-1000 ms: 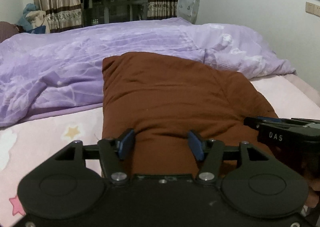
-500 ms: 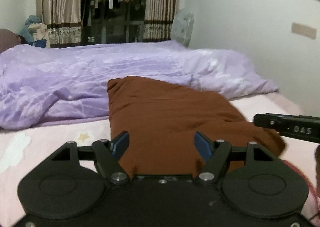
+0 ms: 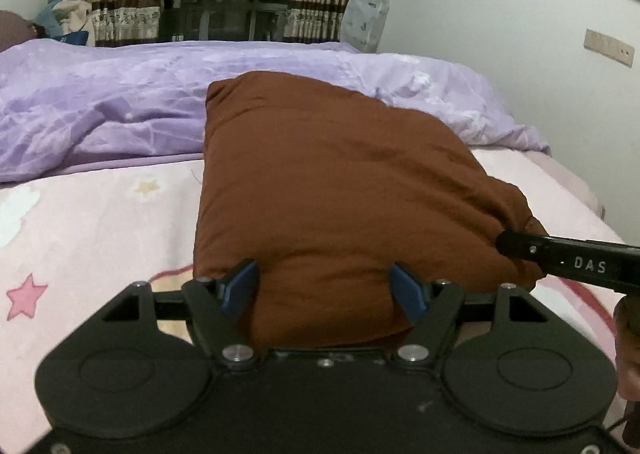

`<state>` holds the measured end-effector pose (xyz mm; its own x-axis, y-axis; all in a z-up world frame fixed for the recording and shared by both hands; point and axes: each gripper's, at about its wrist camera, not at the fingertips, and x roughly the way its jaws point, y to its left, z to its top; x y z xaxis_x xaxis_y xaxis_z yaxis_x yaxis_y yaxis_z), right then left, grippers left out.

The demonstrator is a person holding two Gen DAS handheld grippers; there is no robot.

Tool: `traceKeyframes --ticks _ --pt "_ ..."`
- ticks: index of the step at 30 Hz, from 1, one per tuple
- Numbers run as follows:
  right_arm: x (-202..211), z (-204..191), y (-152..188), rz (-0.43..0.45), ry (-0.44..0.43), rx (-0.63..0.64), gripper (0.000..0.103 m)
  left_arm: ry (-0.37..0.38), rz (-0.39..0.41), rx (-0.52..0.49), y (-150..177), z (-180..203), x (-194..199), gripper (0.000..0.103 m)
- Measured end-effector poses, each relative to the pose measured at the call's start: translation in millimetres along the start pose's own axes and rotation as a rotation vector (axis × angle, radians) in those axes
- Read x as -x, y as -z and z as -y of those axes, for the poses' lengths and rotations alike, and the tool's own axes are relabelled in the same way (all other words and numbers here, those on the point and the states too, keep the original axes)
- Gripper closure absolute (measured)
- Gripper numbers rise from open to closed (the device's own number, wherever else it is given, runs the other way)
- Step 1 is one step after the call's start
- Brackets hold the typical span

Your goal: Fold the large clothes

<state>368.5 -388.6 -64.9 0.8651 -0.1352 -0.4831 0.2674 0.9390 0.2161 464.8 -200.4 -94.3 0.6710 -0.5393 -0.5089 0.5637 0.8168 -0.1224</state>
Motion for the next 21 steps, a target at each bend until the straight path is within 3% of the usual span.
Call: traceKeyframes --ticks 17,19,21 --pt "-2 7 6 -0.001 -0.016 -0.040 0.066 0.005 -0.032 -0.025 -4 -2 -7 0.021" --pt "2 8 -2 -0.010 -0.029 -0.042 0.064 0.021 -0.040 -0.050 -14 -3 0 0.018" --pt "11 15 -15 -0.008 -0.077 -0.058 0.053 0.017 -0.013 -0.051 -23 -9 10 0.015"
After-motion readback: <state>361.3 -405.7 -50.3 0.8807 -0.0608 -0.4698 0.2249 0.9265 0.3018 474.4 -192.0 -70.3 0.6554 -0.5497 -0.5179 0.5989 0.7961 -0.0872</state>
